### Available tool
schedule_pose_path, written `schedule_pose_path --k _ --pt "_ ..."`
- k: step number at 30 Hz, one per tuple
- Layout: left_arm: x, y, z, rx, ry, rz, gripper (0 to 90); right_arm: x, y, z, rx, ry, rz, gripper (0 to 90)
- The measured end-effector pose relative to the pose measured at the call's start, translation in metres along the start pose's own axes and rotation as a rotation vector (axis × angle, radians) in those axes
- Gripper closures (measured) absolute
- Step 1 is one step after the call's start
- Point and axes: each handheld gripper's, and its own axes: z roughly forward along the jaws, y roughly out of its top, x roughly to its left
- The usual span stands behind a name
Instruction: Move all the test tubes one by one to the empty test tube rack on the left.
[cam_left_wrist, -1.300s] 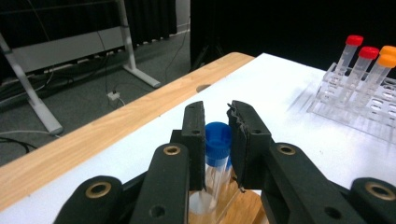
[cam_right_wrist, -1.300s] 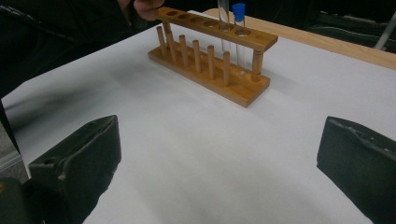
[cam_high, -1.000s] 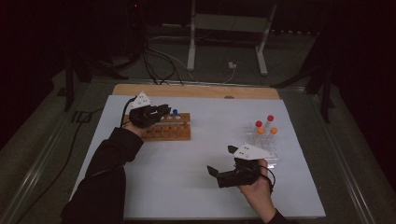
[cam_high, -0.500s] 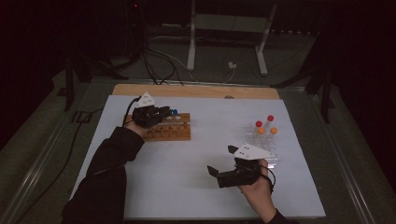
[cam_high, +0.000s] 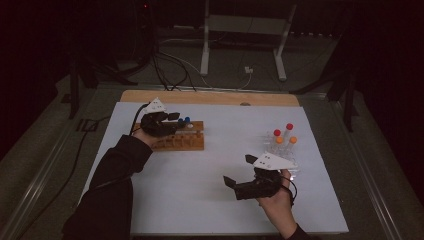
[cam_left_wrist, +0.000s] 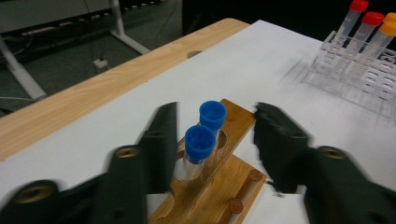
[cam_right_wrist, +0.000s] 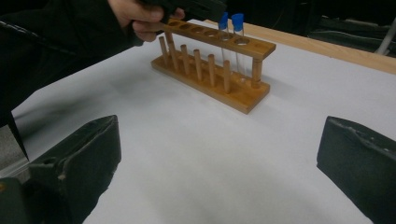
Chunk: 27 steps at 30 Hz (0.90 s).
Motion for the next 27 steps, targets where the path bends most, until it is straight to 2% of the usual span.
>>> schedule_pose_path --k 1,3,4,6,7,9,10,12,16,18,23,27 --pt "-0.001 0.001 -0.002 -0.003 0.009 0.0 43.5 -0.001 0.001 -0.001 -0.006 0.003 -0.003 0.0" --pt "-0.002 0.003 -0.008 -0.013 -0.002 0.0 33.6 -0.003 0.003 -0.004 -0.01 -0.013 -0.033 0.0" --pt "-0.004 0.004 -0.01 -0.017 -0.002 0.003 29.1 -0.003 0.004 -0.005 -0.023 -0.014 -0.05 0.0" --pt "-0.007 0.006 -0.017 -0.03 -0.027 -0.001 20.0 -0.007 0.007 -0.011 -0.078 0.018 -0.058 0.0" --pt "-0.009 0.006 -0.02 -0.031 -0.041 0.0 15.9 -0.008 0.01 -0.013 -0.093 0.017 -0.08 0.0" --pt "-0.016 0.006 -0.026 -0.035 -0.057 0.01 11.9 -0.012 0.014 -0.019 -0.112 0.01 -0.106 0.0" --pt "-0.018 0.006 -0.028 -0.034 -0.065 0.014 8.5 -0.013 0.016 -0.024 -0.125 -0.017 -0.126 0.0" --pt "-0.024 0.005 -0.034 -0.039 -0.07 0.023 6.3 -0.019 0.019 -0.03 -0.14 -0.04 -0.142 0.0" --pt "-0.035 -0.002 -0.046 -0.056 -0.111 0.04 2.6 -0.039 0.026 -0.044 -0.122 -0.089 -0.103 1.6" --pt "-0.041 -0.006 -0.051 -0.055 -0.109 0.049 2.2 -0.05 0.027 -0.051 -0.126 -0.13 -0.096 4.3" --pt "-0.053 -0.02 -0.06 -0.06 -0.134 0.047 2.2 -0.08 0.022 -0.064 -0.112 -0.212 -0.051 5.0" --pt "-0.062 -0.031 -0.064 -0.054 -0.154 0.047 2.2 -0.103 0.012 -0.073 -0.12 -0.271 0.029 5.1"
